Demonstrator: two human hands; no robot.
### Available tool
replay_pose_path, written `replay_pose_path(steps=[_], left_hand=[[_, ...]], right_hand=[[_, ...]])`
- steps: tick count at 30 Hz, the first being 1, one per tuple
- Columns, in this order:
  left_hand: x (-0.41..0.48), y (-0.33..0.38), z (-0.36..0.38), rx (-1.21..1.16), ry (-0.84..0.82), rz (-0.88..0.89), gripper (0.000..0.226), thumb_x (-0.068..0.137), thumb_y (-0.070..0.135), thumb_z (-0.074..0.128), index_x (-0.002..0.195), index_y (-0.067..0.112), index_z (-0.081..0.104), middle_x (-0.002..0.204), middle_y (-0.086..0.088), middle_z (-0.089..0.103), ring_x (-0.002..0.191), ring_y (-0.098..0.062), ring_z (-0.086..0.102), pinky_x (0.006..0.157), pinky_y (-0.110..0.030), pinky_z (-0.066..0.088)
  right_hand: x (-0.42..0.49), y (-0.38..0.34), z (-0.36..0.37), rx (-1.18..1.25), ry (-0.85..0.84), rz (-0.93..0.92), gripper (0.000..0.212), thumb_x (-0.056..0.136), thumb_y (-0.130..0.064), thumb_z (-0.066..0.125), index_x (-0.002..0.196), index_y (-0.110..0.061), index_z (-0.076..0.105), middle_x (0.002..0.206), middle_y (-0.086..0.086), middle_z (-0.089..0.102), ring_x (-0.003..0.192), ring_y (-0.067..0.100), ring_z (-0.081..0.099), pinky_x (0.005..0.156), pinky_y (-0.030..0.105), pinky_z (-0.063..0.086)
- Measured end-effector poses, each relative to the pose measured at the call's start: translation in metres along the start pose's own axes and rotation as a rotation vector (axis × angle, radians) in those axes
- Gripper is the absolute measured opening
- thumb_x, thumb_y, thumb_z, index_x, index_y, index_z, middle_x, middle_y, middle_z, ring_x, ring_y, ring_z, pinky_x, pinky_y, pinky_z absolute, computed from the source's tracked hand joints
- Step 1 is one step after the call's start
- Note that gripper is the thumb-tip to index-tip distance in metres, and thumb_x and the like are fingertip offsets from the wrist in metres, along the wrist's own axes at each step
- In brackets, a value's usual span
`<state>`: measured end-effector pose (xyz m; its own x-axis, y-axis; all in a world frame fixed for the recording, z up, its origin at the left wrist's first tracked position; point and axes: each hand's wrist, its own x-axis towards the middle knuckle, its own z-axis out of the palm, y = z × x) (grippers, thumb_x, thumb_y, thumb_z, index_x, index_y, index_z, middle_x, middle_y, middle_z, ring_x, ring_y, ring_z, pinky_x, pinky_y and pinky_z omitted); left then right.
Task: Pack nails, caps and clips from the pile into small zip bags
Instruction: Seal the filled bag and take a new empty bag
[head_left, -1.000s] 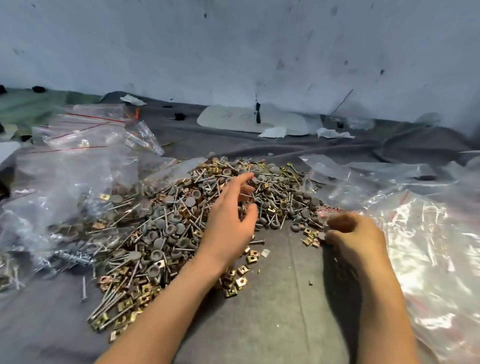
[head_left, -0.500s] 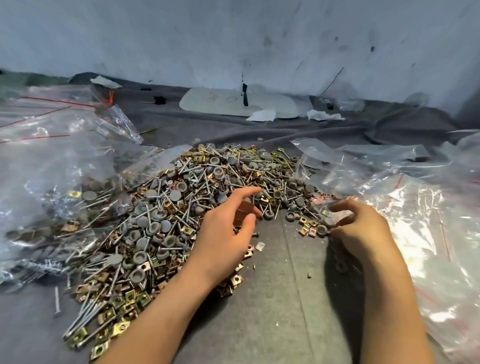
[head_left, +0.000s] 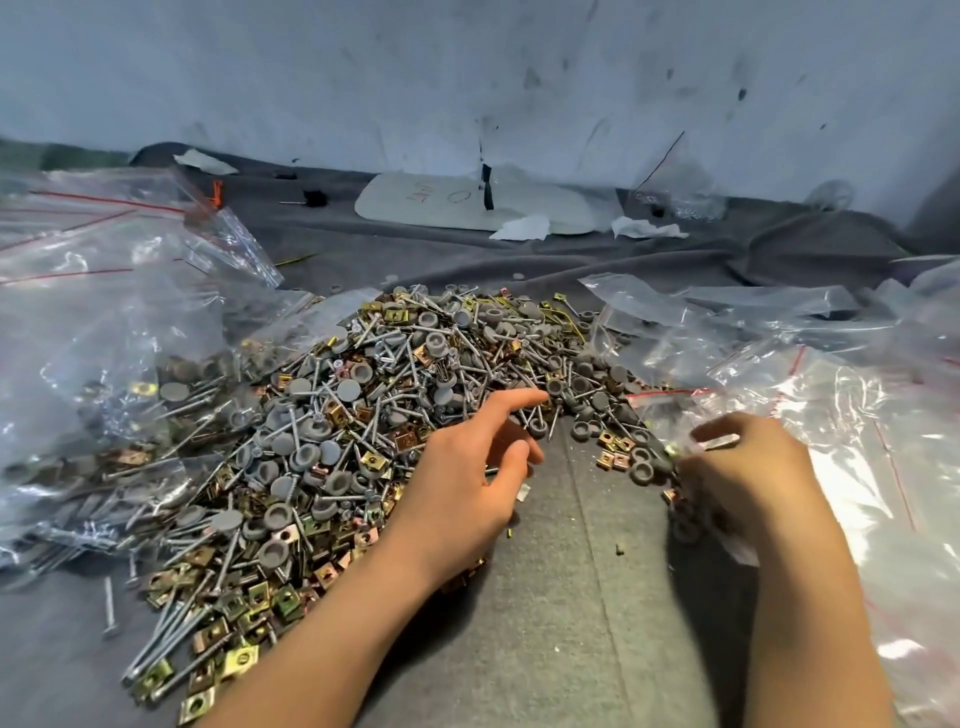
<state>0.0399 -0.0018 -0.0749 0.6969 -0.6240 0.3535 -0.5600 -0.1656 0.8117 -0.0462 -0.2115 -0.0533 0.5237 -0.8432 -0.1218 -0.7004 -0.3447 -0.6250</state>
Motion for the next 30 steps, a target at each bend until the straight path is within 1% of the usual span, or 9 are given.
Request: replay_pose_path(steps=[3,5,7,10,14,18,20,25,30], left_hand=[[0.000,-0.001,0.000,0.003,0.006,0.004,0.039,0.096,0.006,0.054,0.128,0.029,0.056,0.086,0.010,0.069,0.082,-0.003,0.066,0.080,-0.026,0.054],[0.000,-0.001,0.000,0.003,0.011,0.004,0.037,0.096,0.006,0.054,0.126,0.028,0.057,0.086,0.011,0.070,0.082,-0.003,0.067,0.081,-0.029,0.055],[0.000,0.000,0.000,-0.008,0.017,0.002,0.036,0.096,0.006,0.054,0.125,0.028,0.058,0.085,0.010,0.070,0.082,-0.005,0.067,0.081,-0.033,0.056],[0.001,0.001,-0.001,-0.071,0.052,-0.009,0.033,0.096,0.006,0.055,0.120,0.028,0.061,0.084,0.008,0.071,0.082,-0.006,0.068,0.078,-0.036,0.057],[0.000,0.007,-0.004,-0.315,0.082,-0.042,0.020,0.093,0.013,0.061,0.108,0.026,0.067,0.089,0.005,0.073,0.085,-0.010,0.070,0.083,-0.035,0.058],[0.002,0.011,-0.007,-0.544,0.121,-0.049,0.026,0.083,0.026,0.067,0.108,0.022,0.065,0.097,0.001,0.073,0.089,-0.016,0.071,0.082,-0.030,0.058],[0.004,0.011,-0.008,-0.593,0.149,-0.064,0.026,0.082,0.028,0.070,0.105,0.018,0.064,0.092,0.001,0.073,0.085,-0.015,0.070,0.080,-0.028,0.058],[0.005,0.006,-0.011,-0.459,0.114,-0.139,0.011,0.092,0.011,0.061,0.097,0.019,0.067,0.082,0.001,0.069,0.076,-0.015,0.068,0.071,-0.024,0.056],[0.003,0.005,-0.014,-0.059,0.078,0.028,0.019,0.091,0.035,0.053,0.091,0.019,0.064,0.079,0.009,0.063,0.073,-0.010,0.062,0.067,-0.025,0.049]], right_hand=[[0.000,0.006,-0.006,0.148,0.011,0.021,0.011,0.077,-0.005,0.069,0.076,-0.016,0.071,0.083,0.014,0.071,0.079,0.035,0.066,0.077,0.049,0.057],[0.003,0.008,-0.007,0.218,0.074,0.013,0.014,0.082,-0.009,0.066,0.071,-0.016,0.070,0.083,0.009,0.073,0.080,0.032,0.066,0.077,0.047,0.056],[0.004,0.004,-0.010,0.238,0.320,-0.092,0.011,0.086,-0.016,0.064,0.077,-0.019,0.070,0.086,0.004,0.072,0.080,0.022,0.063,0.074,0.032,0.048],[-0.010,-0.013,-0.020,0.506,0.656,-0.422,0.010,0.086,-0.023,0.063,0.090,-0.019,0.072,0.081,0.000,0.068,0.074,0.010,0.057,0.071,0.023,0.044],[-0.038,-0.036,-0.016,0.755,0.279,-0.677,0.013,0.083,-0.010,0.071,0.078,-0.022,0.068,0.070,-0.011,0.067,0.060,-0.002,0.054,0.055,0.010,0.043],[-0.051,-0.055,0.010,0.521,-0.075,-0.706,0.019,0.074,-0.008,0.079,0.066,-0.015,0.064,0.069,0.005,0.065,0.063,0.019,0.057,0.059,0.029,0.046],[-0.053,-0.062,0.022,0.460,-0.167,-0.716,0.027,0.072,-0.009,0.081,0.062,-0.013,0.056,0.063,0.003,0.060,0.059,0.015,0.051,0.055,0.027,0.041],[-0.055,-0.064,0.032,0.440,-0.261,-0.673,0.029,0.076,-0.011,0.078,0.064,-0.015,0.052,0.053,-0.007,0.052,0.051,0.010,0.047,0.050,0.030,0.043],[-0.056,-0.063,0.037,0.467,-0.429,-0.576,0.023,0.081,-0.003,0.061,0.062,-0.011,0.051,0.046,0.001,0.054,0.043,0.016,0.054,0.045,0.031,0.046]])
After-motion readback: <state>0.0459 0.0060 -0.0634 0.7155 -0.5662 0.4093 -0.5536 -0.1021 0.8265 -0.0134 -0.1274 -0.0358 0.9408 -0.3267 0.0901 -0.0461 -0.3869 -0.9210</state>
